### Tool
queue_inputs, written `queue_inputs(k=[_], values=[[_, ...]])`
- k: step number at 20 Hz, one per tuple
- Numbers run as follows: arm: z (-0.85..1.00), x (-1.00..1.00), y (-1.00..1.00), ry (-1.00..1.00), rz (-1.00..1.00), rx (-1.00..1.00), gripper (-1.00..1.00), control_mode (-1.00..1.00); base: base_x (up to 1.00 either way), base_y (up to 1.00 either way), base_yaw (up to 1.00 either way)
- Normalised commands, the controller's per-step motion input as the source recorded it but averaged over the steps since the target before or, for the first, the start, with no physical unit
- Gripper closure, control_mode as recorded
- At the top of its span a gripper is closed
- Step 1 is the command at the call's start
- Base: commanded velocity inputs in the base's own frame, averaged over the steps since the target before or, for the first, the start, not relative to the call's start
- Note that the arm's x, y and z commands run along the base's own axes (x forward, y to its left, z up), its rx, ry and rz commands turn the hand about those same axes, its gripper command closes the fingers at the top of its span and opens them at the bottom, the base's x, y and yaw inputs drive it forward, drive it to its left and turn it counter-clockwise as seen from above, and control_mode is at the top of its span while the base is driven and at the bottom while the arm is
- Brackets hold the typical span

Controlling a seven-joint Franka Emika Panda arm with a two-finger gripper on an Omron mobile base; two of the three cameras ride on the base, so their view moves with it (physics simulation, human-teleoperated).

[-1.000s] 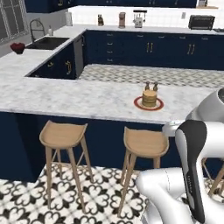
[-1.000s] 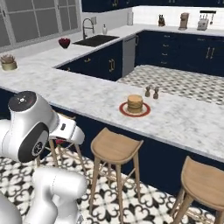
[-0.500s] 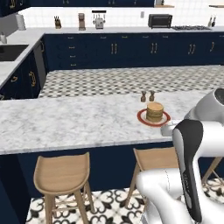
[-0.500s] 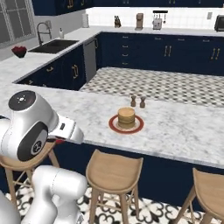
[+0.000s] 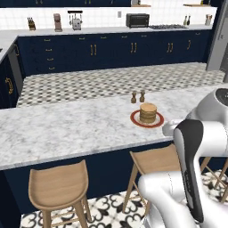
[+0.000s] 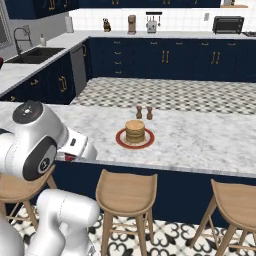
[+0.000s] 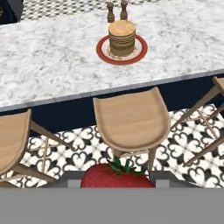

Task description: Take the strawberry from the fridge and place it on top of the pancake, located on the dining counter.

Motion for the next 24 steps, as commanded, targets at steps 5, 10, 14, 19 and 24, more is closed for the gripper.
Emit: queue_inputs(k=[5, 10, 14, 19, 24], values=[[0.05, 1.0, -0.16, 0.0, -0.13, 0.01, 1.0, -1.0, 0.0, 0.0, 0.0], [0.02, 0.81, -0.25, 0.0, -0.11, 0.01, 1.0, -1.0, 0.0, 0.0, 0.0], [0.0, 0.46, -0.43, 0.0, -0.03, 0.03, 1.0, -1.0, 0.0, 0.0, 0.0], [0.0, 0.53, -0.28, 0.08, 0.0, 0.11, 1.0, -1.0, 0.0, 0.0, 0.0], [-0.19, 0.62, -0.02, 0.18, 0.0, 0.02, 1.0, -1.0, 0.0, 0.0, 0.0]])
